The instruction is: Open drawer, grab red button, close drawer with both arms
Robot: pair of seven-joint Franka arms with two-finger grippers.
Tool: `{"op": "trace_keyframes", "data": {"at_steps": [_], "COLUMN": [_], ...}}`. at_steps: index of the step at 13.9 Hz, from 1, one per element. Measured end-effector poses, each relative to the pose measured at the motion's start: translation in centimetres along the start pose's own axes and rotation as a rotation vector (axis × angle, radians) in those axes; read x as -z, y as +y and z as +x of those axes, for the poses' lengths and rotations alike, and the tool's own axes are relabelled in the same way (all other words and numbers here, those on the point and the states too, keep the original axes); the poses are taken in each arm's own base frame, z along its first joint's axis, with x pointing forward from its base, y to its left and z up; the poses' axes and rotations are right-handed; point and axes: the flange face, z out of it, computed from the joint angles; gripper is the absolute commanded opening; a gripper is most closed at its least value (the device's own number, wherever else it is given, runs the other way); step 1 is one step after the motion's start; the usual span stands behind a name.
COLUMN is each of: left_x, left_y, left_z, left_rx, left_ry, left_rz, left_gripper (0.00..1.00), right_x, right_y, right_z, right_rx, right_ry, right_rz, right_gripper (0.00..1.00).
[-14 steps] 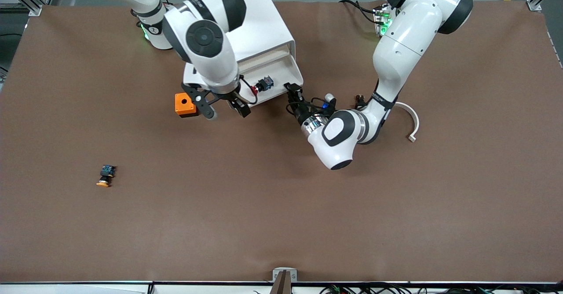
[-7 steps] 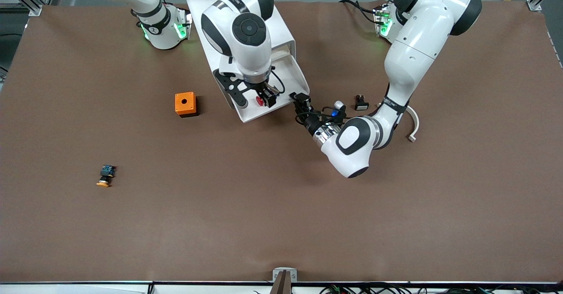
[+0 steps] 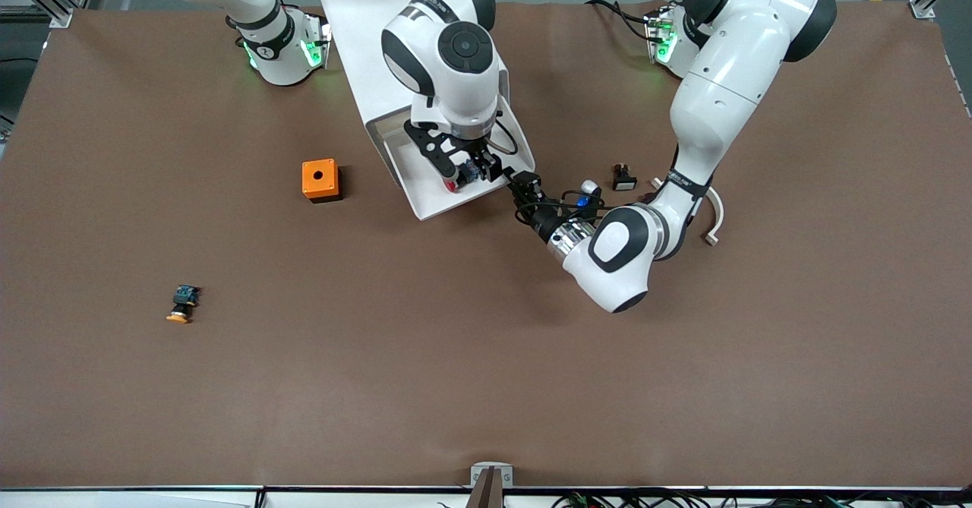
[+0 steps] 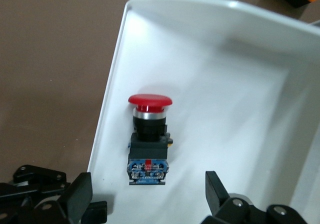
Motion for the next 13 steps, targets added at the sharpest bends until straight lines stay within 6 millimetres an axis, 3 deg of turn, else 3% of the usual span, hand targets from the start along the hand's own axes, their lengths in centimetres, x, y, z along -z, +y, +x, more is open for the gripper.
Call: {"op": "trace_keyframes", "data": {"at_steps": [5, 9, 13], "left_x": [2.0, 4.8, 7.6], "left_y": [-0.8, -2.3, -2.9], "left_z": [-0.6, -1.2, -0.6], "left_rx": [-0.086, -0.351, -0.597], "left_ry": [-0.069, -0.098, 0.005], "left_rz": [0.011, -0.034, -0.162], "left_gripper": [1.00, 0.99, 0.99], "right_x": [-1.2, -1.4, -1.9], "right_y": [-0.3, -0.4, -0.4], "right_z": [0.0, 0.5, 0.6], "right_rx": [-0.008, -0.016, -0.014], "right_ry": [0.004, 0.008, 0.016], "right_rz": [-0.008, -0.012, -0.023], "right_gripper": [0.99, 0.97, 0.96]}}
